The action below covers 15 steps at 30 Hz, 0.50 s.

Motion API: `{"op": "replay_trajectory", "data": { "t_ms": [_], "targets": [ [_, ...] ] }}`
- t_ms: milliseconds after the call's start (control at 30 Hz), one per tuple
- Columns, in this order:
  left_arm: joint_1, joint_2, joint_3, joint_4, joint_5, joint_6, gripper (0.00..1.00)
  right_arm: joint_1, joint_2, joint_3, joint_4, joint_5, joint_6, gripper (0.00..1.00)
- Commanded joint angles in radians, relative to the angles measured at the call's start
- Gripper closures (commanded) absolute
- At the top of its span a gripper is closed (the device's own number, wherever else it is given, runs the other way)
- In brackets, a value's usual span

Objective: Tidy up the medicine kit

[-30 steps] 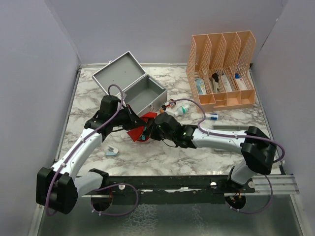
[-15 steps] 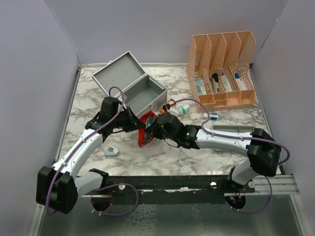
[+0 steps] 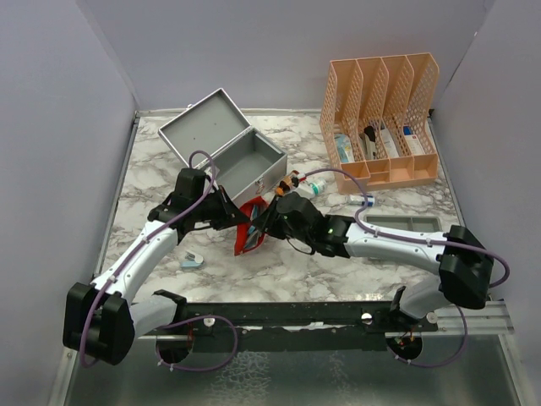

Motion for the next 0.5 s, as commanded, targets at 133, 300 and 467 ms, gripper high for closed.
{"op": "replay_trajectory", "data": {
  "t_ms": [133,300,467],
  "targets": [
    [0.0,0.003,0.008,0.013,0.007,0.037,1.0,0.007,-0.074,-0.005,-0.169,0.135,-0.067,0.69],
    [0.001,0.012,0.009,0.006,0.033,0.075,1.0,0.007,-0.018,0.033,-0.262,0.129,-0.106,0.65],
    [0.0,0.019,0.009,0.003,0.052,0.094,1.0,0.006,0.061,0.062,-0.213,0.035,-0.184,0.64]
  ]
}}
